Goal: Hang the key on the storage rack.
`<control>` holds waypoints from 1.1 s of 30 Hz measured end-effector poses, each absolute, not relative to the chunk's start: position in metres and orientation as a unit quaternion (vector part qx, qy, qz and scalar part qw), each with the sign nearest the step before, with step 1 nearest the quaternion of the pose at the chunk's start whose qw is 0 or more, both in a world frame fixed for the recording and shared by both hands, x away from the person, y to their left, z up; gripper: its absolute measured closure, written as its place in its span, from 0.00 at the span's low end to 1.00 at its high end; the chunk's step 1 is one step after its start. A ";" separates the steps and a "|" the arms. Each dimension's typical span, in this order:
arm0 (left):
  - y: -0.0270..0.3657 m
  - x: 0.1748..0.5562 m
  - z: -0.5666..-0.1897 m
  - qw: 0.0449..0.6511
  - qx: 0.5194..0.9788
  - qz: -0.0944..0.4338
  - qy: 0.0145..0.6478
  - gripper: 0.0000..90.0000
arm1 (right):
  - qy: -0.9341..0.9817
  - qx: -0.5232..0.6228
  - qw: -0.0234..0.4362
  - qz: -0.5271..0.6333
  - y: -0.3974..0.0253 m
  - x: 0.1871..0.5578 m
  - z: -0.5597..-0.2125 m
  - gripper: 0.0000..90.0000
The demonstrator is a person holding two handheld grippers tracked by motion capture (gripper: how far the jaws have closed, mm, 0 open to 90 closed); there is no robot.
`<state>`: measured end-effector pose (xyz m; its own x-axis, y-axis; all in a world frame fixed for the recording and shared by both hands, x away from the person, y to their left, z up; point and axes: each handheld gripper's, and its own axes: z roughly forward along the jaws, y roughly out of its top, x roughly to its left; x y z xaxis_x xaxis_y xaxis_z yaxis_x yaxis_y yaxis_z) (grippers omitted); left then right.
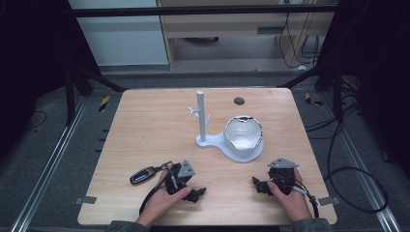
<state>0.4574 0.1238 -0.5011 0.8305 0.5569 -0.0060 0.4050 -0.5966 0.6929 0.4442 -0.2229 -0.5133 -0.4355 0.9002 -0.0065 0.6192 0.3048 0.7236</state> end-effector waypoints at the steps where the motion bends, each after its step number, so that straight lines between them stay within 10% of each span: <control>1: 0.123 0.460 -0.497 0.352 0.890 0.106 0.268 0.06 | 0.779 0.487 0.212 0.332 -0.223 0.444 -0.513 0.01; 33: 0.168 0.519 -0.417 0.164 0.941 0.133 0.264 0.06 | 0.785 0.478 0.207 0.335 -0.223 0.444 -0.513 0.00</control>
